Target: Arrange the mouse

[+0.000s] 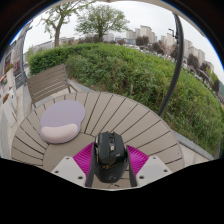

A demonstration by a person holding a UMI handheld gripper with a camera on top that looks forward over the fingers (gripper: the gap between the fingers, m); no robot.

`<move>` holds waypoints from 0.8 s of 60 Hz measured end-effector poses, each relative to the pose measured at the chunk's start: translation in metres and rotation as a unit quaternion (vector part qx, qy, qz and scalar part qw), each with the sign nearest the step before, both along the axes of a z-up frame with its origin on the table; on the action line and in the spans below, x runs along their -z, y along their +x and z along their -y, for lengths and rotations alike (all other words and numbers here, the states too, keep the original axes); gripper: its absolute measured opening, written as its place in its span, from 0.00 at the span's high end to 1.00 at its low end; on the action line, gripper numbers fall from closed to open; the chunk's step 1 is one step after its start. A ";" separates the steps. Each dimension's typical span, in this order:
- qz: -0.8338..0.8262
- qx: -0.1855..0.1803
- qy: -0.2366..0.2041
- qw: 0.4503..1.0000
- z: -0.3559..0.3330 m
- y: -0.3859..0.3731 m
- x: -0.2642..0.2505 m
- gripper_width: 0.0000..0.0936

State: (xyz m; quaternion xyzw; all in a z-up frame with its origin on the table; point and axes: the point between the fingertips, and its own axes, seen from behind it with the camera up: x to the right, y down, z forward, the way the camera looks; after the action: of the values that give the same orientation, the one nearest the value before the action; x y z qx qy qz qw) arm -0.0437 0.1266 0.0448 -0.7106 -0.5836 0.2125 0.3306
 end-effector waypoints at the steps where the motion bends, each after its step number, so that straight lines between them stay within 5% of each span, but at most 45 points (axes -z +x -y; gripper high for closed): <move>1: -0.006 -0.003 0.001 1.000 0.004 -0.005 -0.009 0.46; 17: -0.046 -0.063 -0.030 0.996 0.111 -0.135 -0.083 0.46; 28: 0.001 -0.092 -0.015 0.996 0.177 -0.208 -0.021 0.46; 38: 0.049 -0.073 0.011 0.996 0.184 -0.224 0.045 0.46; 43: 0.060 -0.086 0.016 0.994 0.187 -0.223 0.059 0.30; 47: 0.043 -0.082 0.041 0.995 0.180 -0.225 0.042 0.07; 48: 0.039 -0.083 0.043 0.995 0.180 -0.226 0.035 0.10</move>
State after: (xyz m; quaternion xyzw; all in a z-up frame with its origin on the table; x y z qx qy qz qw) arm -0.2702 -0.0532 0.0098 -0.6526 -0.6617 0.1854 0.3192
